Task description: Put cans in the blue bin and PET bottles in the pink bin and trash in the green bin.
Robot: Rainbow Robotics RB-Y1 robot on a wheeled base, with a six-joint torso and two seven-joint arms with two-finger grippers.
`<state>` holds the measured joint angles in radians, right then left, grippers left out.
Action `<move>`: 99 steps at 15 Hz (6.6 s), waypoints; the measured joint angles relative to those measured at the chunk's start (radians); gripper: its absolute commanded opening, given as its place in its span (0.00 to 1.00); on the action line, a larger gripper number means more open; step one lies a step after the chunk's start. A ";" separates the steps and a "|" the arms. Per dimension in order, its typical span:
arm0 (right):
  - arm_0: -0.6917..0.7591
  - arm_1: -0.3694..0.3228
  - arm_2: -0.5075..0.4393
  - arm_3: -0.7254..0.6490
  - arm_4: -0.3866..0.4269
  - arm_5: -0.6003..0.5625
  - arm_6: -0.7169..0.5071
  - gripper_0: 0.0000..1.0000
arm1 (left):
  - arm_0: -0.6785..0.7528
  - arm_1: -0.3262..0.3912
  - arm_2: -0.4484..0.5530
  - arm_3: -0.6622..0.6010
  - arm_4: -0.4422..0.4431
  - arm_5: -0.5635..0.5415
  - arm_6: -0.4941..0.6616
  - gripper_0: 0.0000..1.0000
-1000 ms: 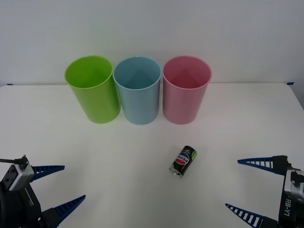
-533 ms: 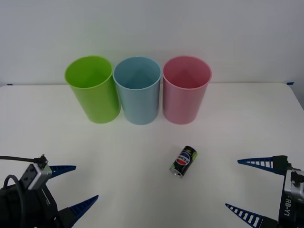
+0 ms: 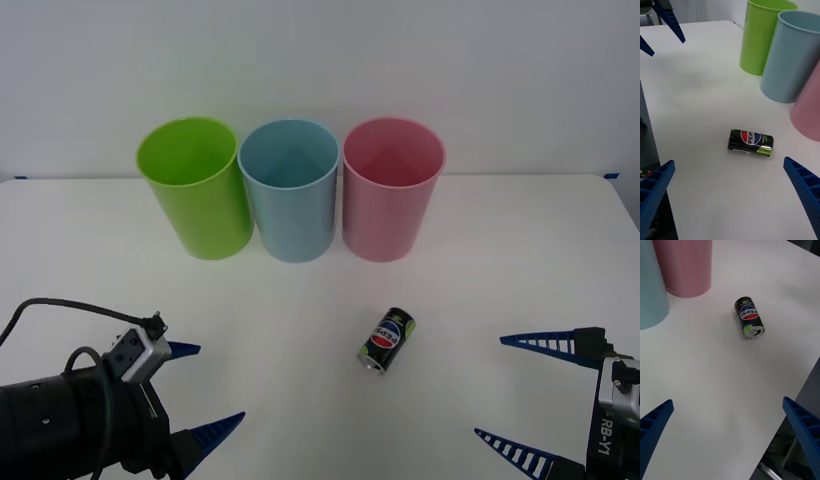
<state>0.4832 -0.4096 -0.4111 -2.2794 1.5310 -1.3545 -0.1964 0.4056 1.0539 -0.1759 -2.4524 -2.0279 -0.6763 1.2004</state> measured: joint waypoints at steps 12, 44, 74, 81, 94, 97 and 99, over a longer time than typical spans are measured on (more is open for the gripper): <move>0.000 0.000 0.000 0.000 0.000 0.000 0.000 1.00 | -0.490 0.102 -0.330 -0.020 -0.140 -0.224 0.374 0.86; 0.000 0.000 0.000 0.000 0.000 0.000 0.000 1.00 | -1.283 -0.542 -0.893 0.599 -0.388 -0.565 1.006 1.00; 0.000 0.000 0.000 0.000 0.000 0.000 0.000 1.00 | -1.214 -0.756 -0.940 0.834 -0.621 -0.533 1.038 1.00; 0.000 0.000 0.000 0.000 0.000 0.000 0.000 1.00 | -1.188 -0.780 -0.915 0.867 -0.664 -0.534 1.043 1.00; 0.000 0.000 0.000 0.000 0.000 0.000 0.000 1.00 | -1.188 -0.849 -0.868 0.989 -0.663 -0.488 1.039 0.92; 0.000 0.000 0.000 0.000 0.000 0.000 0.000 1.00 | -1.189 -0.864 -0.869 1.039 -0.663 -0.451 1.031 0.92; 0.000 0.000 0.000 0.000 0.000 0.000 0.000 1.00 | -1.192 -0.875 -0.869 1.067 -0.663 -0.435 1.029 0.92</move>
<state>0.4832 -0.4096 -0.4111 -2.2795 1.5309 -1.3545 -0.1963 -0.7869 0.1786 -1.0444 -1.3852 -2.6913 -1.1115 2.2291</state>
